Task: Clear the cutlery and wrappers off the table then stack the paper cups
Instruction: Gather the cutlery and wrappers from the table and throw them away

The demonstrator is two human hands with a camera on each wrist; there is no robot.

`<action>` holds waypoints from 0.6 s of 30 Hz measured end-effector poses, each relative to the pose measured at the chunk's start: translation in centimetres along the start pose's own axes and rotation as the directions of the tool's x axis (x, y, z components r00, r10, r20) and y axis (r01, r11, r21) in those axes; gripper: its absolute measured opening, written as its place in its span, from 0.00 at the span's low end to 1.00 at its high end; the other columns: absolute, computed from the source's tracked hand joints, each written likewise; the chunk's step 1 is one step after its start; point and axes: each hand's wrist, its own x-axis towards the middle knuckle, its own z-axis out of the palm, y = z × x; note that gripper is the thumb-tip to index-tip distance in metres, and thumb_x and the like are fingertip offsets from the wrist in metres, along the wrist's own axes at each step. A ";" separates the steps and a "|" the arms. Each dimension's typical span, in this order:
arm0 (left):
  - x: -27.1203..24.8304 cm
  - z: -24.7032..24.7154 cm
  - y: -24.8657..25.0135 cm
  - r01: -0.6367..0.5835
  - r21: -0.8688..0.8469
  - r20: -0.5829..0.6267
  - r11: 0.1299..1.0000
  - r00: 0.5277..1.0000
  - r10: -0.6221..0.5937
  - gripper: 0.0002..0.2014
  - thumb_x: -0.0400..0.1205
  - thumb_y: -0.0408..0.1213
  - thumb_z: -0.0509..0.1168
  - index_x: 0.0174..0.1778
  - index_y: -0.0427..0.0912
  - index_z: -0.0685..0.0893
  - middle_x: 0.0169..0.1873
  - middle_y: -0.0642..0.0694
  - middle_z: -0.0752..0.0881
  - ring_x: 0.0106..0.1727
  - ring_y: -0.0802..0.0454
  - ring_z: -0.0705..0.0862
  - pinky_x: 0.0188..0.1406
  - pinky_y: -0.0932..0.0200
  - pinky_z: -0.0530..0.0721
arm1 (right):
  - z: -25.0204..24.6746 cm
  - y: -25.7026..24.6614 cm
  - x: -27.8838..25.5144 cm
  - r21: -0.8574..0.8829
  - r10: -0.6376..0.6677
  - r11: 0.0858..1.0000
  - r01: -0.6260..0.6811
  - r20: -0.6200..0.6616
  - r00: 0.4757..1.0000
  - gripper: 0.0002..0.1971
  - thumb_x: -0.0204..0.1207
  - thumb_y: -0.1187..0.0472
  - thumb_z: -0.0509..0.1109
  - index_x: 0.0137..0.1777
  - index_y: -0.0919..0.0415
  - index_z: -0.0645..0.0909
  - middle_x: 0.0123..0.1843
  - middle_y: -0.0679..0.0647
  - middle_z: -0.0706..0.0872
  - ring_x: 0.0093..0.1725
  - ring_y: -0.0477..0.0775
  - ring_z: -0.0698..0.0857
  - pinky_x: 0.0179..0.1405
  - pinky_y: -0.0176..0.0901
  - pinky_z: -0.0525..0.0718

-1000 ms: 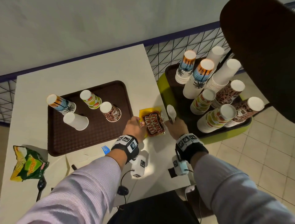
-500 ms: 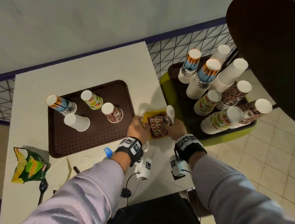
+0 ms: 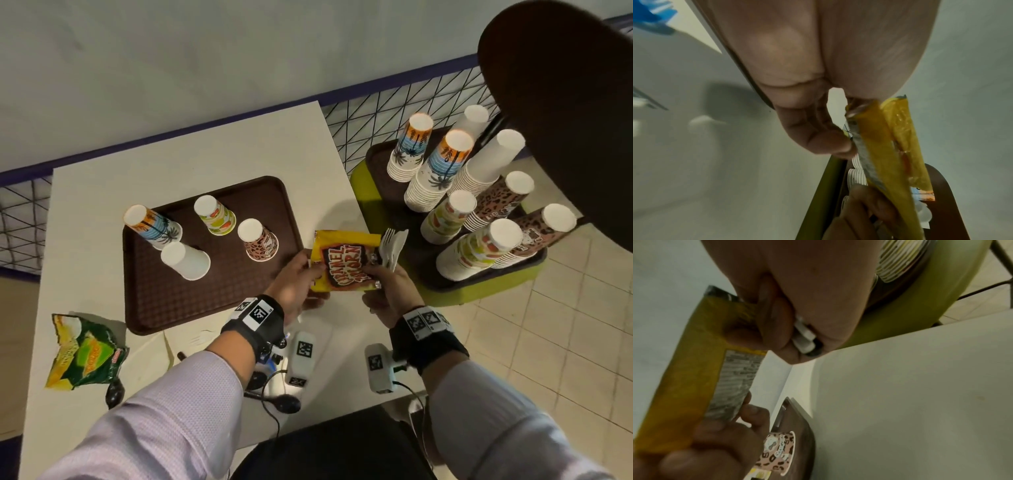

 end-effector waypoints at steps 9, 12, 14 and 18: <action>-4.8 -3.1 -0.4 0.093 -0.142 0.006 0.985 0.996 -0.093 0.22 0.82 0.64 0.64 0.46 0.45 0.82 0.33 0.42 0.83 0.25 0.48 0.79 0.19 0.64 0.71 | 2.1 3.5 -3.8 -0.162 -0.192 0.964 0.212 0.129 0.973 0.11 0.72 0.67 0.64 0.44 0.64 0.89 0.25 0.55 0.69 0.17 0.48 0.61 0.21 0.38 0.55; -6.1 -4.6 -1.2 0.019 0.009 0.002 1.000 1.000 -0.019 0.05 0.83 0.33 0.69 0.48 0.47 0.81 0.37 0.40 0.80 0.26 0.51 0.76 0.18 0.64 0.68 | 2.6 4.3 -5.6 -0.115 -0.113 0.985 0.129 0.134 0.984 0.21 0.70 0.59 0.63 0.60 0.70 0.84 0.28 0.56 0.67 0.15 0.46 0.63 0.21 0.34 0.54; -7.0 -5.8 -1.8 -0.051 0.115 0.018 0.992 0.999 0.049 0.12 0.81 0.25 0.67 0.50 0.50 0.82 0.42 0.41 0.79 0.31 0.50 0.75 0.19 0.63 0.68 | 3.0 4.8 -6.4 -0.153 -0.095 0.981 0.117 0.145 0.985 0.18 0.77 0.57 0.64 0.64 0.61 0.83 0.33 0.55 0.73 0.19 0.46 0.63 0.23 0.40 0.54; -9.3 -7.7 -2.1 -0.228 0.324 0.144 0.918 0.971 0.190 0.23 0.81 0.26 0.68 0.63 0.60 0.81 0.51 0.46 0.82 0.40 0.50 0.78 0.23 0.61 0.73 | 4.6 5.6 -8.2 -0.426 -0.094 0.890 0.163 0.178 0.980 0.09 0.84 0.56 0.69 0.60 0.52 0.87 0.38 0.56 0.83 0.23 0.49 0.67 0.26 0.43 0.61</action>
